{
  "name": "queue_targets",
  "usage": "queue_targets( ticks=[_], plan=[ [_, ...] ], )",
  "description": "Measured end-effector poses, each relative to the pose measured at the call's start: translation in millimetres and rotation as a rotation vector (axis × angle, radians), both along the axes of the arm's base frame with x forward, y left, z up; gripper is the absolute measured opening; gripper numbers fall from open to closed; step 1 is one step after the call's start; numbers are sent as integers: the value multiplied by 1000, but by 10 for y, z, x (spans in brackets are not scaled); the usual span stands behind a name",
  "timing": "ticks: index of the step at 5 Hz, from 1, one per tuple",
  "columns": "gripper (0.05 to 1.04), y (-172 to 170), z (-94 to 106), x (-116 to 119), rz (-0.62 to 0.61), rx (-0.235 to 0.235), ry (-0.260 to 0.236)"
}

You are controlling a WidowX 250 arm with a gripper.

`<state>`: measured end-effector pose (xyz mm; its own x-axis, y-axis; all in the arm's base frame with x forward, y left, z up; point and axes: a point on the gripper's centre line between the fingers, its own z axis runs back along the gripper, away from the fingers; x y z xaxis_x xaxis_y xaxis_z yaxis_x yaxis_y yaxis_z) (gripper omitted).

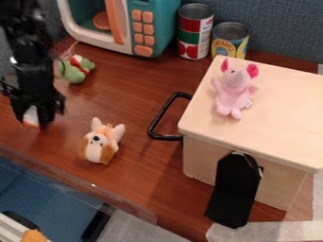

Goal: Move the white bottle from the left to right top of the table

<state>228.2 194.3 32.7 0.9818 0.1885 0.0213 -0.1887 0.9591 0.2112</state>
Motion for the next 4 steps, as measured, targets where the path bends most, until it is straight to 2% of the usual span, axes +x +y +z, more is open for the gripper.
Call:
queue_targets(
  ticks=[1,2,3,4],
  plan=[
    [522,-148,216,103,1,-66,-131],
    [522,-573,323,451,-34,-97,-154],
    [522,-1082,208,879,-31,-80,-123],
    [522,-1268,125,1143,-39,-84,-138]
  ],
)
